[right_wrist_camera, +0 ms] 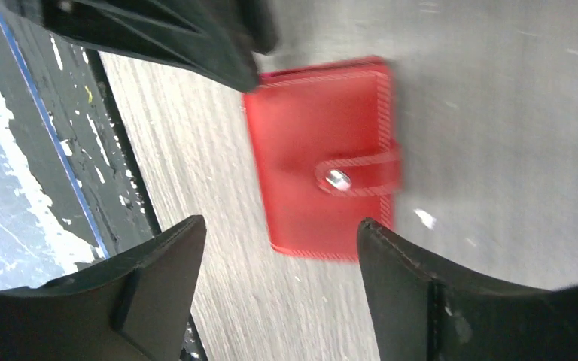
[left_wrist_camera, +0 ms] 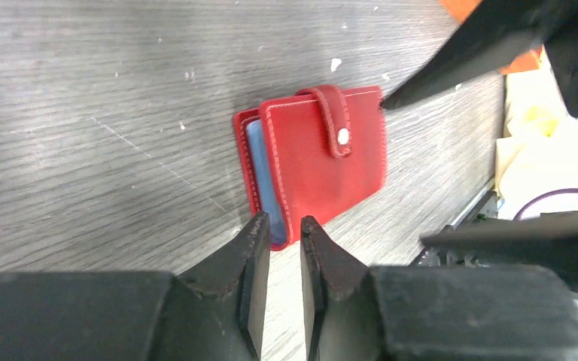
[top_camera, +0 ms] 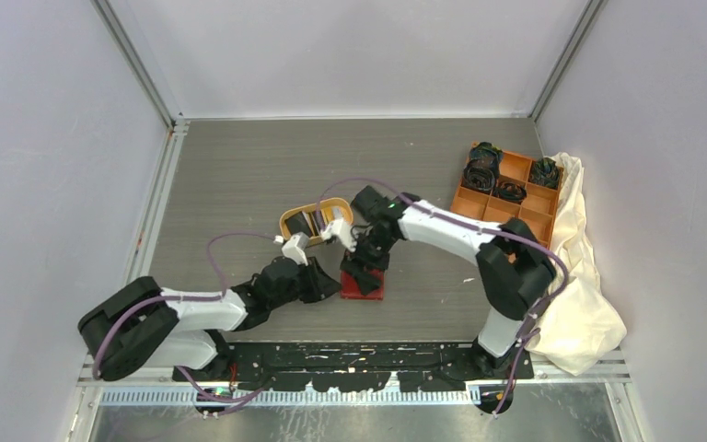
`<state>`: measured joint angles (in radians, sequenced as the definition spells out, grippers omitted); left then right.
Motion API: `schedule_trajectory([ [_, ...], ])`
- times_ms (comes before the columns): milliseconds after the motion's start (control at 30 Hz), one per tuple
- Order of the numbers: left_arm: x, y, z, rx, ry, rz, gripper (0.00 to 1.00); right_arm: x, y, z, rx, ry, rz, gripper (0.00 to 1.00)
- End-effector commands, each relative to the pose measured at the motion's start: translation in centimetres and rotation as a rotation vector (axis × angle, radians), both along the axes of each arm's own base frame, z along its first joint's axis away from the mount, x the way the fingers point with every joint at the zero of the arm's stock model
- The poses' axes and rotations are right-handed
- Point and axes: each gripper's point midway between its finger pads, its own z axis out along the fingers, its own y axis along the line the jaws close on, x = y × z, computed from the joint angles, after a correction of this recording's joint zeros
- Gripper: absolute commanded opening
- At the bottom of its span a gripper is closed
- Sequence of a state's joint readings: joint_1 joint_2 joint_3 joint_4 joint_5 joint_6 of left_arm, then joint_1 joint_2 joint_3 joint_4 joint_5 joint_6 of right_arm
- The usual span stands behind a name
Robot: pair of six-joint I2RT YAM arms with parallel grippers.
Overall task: Put the credit cards into the card holder
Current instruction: Close the card holder at the center of the board, then reset both arms
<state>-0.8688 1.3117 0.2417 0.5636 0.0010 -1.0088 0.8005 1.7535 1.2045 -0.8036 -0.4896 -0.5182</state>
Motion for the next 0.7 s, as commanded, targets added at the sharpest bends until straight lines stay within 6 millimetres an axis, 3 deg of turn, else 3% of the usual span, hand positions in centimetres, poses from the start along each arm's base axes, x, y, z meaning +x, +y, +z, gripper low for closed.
schedule_trajectory([
  [0, 1.7, -0.1, 4.6, 0.024, -0.156, -0.032, 0.26, 3.2, -0.7, 7.3, 0.201, -0.095, -0.115, 0.86],
  [33, 1.8, 0.3, 5.4, 0.049, -0.185, -0.039, 0.33, 4.3, -1.3, 8.3, 0.216, -0.132, -0.157, 0.97],
  [67, 2.0, 0.8, 6.8, 0.062, -0.221, -0.034, 0.41, 5.3, -2.0, 9.2, 0.230, -0.171, -0.196, 0.99],
  [233, 2.0, 3.8, 11.4, 0.122, -0.364, 0.000, 0.79, 12.5, -7.5, 14.9, 0.287, -0.402, -0.609, 1.00],
  [333, 1.4, 5.2, 15.1, 0.103, -0.465, -0.002, 0.92, 15.7, -11.2, 19.3, 0.336, -0.548, -0.906, 1.00],
  [400, 1.0, 6.3, 17.7, 0.096, -0.521, 0.014, 0.98, 15.7, -12.4, 22.8, 0.430, -0.605, -0.976, 0.99],
  [567, 0.0, 9.1, 24.1, 0.105, -0.632, 0.054, 1.00, 14.3, -11.2, 28.8, 0.584, -0.553, -0.920, 1.00],
  [667, -0.7, 9.9, 26.5, 0.139, -0.653, 0.032, 1.00, 15.2, -12.2, 32.4, 0.674, -0.538, -1.138, 0.99],
])
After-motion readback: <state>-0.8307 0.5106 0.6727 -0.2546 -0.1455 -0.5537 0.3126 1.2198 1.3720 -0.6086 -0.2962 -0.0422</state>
